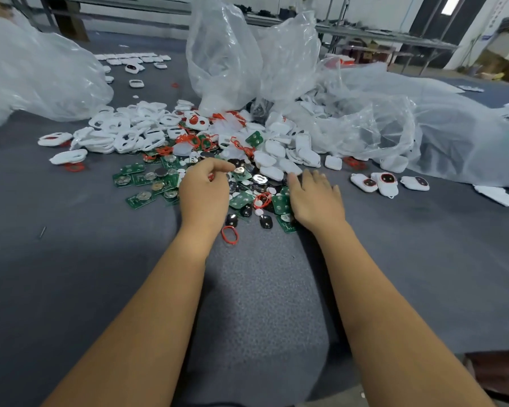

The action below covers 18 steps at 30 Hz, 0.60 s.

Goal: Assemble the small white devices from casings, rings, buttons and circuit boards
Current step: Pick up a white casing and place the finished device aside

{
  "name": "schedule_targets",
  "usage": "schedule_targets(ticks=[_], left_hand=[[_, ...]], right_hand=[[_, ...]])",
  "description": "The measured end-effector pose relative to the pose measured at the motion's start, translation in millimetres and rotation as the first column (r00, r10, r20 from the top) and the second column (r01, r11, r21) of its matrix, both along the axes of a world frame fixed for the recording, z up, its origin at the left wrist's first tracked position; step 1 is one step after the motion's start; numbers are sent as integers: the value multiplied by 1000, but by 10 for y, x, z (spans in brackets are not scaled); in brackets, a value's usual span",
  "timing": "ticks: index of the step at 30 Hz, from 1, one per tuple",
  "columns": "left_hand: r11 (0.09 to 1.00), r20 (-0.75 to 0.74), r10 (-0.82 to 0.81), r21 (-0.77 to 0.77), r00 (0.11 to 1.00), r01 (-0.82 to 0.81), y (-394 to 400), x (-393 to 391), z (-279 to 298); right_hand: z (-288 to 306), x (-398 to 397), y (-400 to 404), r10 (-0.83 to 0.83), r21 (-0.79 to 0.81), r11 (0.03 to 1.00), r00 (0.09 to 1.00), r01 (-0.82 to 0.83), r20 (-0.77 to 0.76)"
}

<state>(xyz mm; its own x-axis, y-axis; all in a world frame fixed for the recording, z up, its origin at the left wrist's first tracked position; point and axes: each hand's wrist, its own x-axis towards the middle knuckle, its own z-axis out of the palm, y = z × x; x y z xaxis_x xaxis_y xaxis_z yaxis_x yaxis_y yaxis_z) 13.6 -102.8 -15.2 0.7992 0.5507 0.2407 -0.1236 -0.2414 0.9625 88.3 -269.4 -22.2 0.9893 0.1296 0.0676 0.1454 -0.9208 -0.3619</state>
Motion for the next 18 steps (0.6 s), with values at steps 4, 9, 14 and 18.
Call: schedule_targets(ticks=[4,9,14,18], left_hand=[[1000,-33,-19,0,999,19,3,12,0],[999,-60,4,36,998,-1,-5,-24,-9],[998,-73,41,48,997,-37,-39,-26,-1],[998,-67,67,23,996,-65,-35,-14,14]], right_hand=[[4,13,220,174,4,985,984,-174,-31],[124,206,141,-125,303,952,956,40,265],[99,463,15,-244,123,961,969,246,-28],[95,443,239,-152,101,983,988,153,-21]])
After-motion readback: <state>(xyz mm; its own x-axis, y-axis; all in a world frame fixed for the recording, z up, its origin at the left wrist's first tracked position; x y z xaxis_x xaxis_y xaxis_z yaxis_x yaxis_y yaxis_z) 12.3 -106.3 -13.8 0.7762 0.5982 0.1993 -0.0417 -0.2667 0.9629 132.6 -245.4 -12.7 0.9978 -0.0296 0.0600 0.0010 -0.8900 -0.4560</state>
